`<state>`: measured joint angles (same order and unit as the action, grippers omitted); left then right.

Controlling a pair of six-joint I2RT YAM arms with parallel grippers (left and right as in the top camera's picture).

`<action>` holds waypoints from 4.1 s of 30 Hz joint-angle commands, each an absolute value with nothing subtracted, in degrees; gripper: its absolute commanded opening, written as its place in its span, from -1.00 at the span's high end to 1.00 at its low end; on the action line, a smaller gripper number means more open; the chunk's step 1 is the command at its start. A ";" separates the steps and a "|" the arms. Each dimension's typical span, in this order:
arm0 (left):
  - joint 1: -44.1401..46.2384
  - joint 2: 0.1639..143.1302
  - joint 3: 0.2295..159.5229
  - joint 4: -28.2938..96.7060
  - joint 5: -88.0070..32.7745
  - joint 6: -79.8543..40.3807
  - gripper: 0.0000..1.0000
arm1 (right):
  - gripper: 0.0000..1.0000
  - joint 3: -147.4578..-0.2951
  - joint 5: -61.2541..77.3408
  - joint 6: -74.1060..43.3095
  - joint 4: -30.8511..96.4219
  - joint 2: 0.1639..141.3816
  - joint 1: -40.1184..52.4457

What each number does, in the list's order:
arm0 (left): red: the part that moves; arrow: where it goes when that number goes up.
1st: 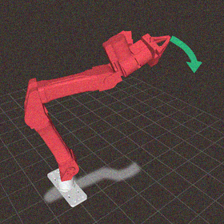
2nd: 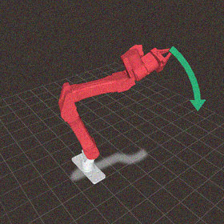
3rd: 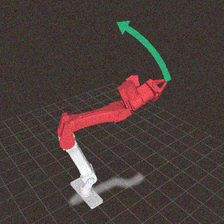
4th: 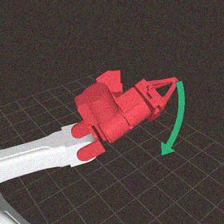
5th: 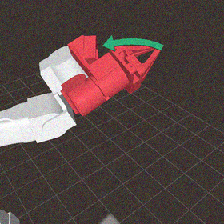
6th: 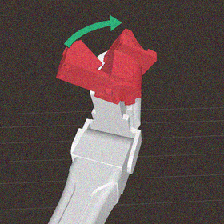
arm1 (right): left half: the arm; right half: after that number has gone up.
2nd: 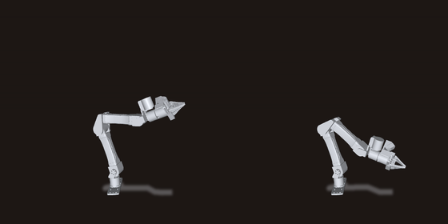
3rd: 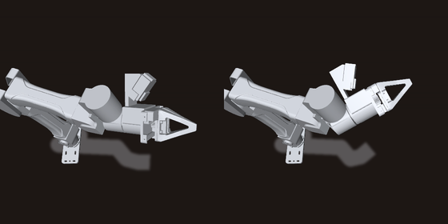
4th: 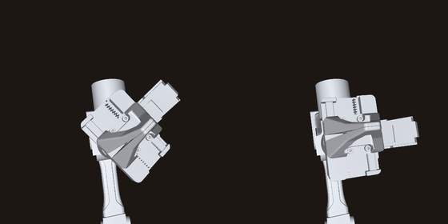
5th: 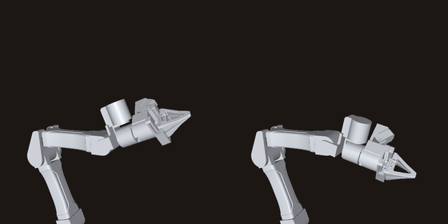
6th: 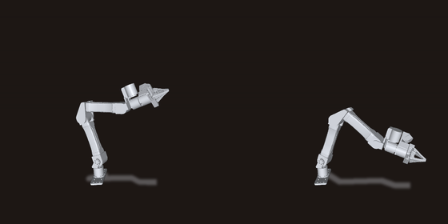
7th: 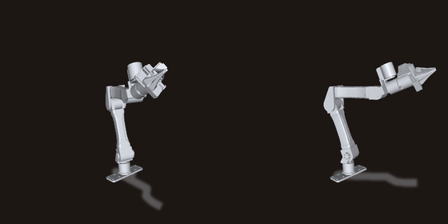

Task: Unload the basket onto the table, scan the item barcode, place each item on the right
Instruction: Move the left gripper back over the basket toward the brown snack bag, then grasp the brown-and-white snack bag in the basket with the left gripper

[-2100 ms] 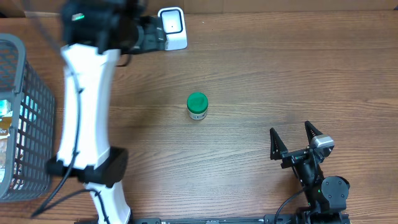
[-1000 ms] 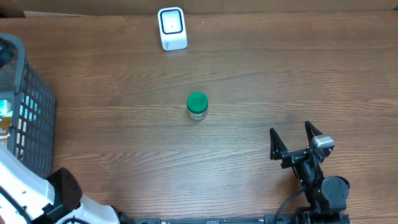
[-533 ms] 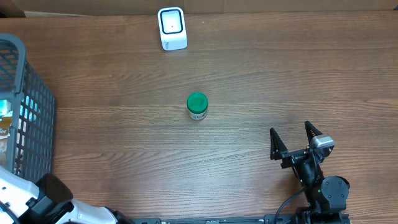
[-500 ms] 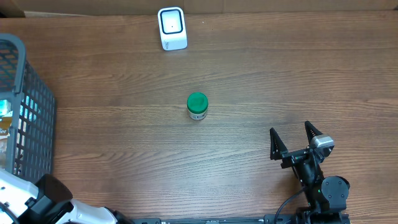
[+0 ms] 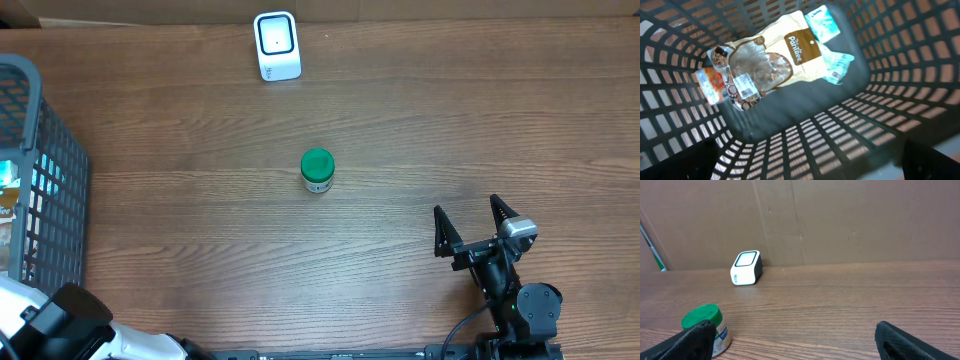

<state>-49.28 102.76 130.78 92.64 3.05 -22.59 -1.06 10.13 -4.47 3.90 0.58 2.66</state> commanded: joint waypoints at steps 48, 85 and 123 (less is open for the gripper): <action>-51.46 117.71 93.34 52.77 13.96 25.89 -0.99 | -1.00 -0.45 10.17 -4.43 3.57 0.16 2.94; -51.29 125.43 94.91 56.99 1.91 17.67 0.91 | -1.00 -0.45 10.17 -4.45 3.57 0.16 2.94; -32.71 87.92 131.55 72.10 -6.11 2.31 0.91 | -0.99 -0.45 10.17 -4.43 3.57 0.16 2.94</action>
